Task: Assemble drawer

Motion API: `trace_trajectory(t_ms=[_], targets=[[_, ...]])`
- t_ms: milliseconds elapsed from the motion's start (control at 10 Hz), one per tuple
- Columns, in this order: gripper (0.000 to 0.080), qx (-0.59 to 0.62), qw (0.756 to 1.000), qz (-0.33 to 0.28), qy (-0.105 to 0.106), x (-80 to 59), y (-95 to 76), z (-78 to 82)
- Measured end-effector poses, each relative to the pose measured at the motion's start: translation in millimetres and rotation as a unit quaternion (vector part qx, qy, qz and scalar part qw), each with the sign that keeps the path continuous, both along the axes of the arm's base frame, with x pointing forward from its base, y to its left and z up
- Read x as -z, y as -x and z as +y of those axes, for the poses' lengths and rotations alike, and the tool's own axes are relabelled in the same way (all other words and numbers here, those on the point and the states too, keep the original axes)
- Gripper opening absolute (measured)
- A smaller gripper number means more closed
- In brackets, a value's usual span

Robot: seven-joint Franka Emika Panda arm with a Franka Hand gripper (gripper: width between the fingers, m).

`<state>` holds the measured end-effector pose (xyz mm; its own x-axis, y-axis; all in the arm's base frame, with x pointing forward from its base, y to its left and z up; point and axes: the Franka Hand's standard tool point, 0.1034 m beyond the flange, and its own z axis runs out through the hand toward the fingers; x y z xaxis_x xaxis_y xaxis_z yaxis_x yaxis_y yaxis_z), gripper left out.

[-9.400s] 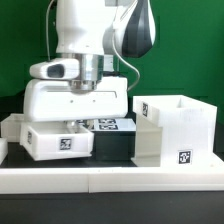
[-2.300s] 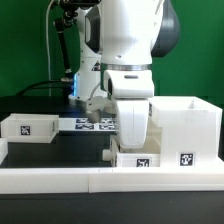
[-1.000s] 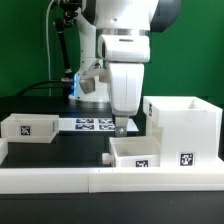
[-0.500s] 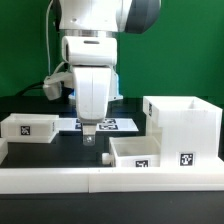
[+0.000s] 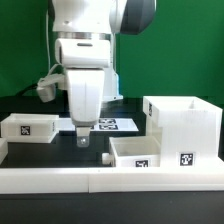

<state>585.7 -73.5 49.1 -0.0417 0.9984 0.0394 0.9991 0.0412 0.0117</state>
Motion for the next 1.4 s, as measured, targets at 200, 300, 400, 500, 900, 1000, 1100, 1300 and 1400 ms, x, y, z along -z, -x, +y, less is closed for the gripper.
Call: trace_trajectory(t_ms=[200, 300, 400, 500, 900, 1000, 1100, 1300, 1400], targets=[[0.0649, -0.002, 0.999, 0.009, -0.041, 8.7, 0.9, 0.4], [0.0649, 0.005, 0.998, 0.012, -0.065, 14.0, 0.7, 1.4], [0.0649, 0.005, 0.996, 0.018, -0.082, 20.2, 1.2, 5.3], [0.0649, 0.008, 0.994, 0.023, -0.104, 23.8, -0.5, 9.5], [0.0649, 0.007, 0.993, 0.021, -0.118, 29.1, -4.3, 40.0], [0.0649, 0.008, 0.993, 0.021, -0.117, 29.1, -4.3, 39.0], [0.0649, 0.008, 0.993, 0.022, -0.118, 29.3, -4.1, 38.5], [0.0649, 0.006, 0.993, 0.021, -0.118, 29.4, -3.9, 39.4], [0.0649, 0.000, 0.993, 0.021, -0.119, 28.6, -4.5, 44.3]])
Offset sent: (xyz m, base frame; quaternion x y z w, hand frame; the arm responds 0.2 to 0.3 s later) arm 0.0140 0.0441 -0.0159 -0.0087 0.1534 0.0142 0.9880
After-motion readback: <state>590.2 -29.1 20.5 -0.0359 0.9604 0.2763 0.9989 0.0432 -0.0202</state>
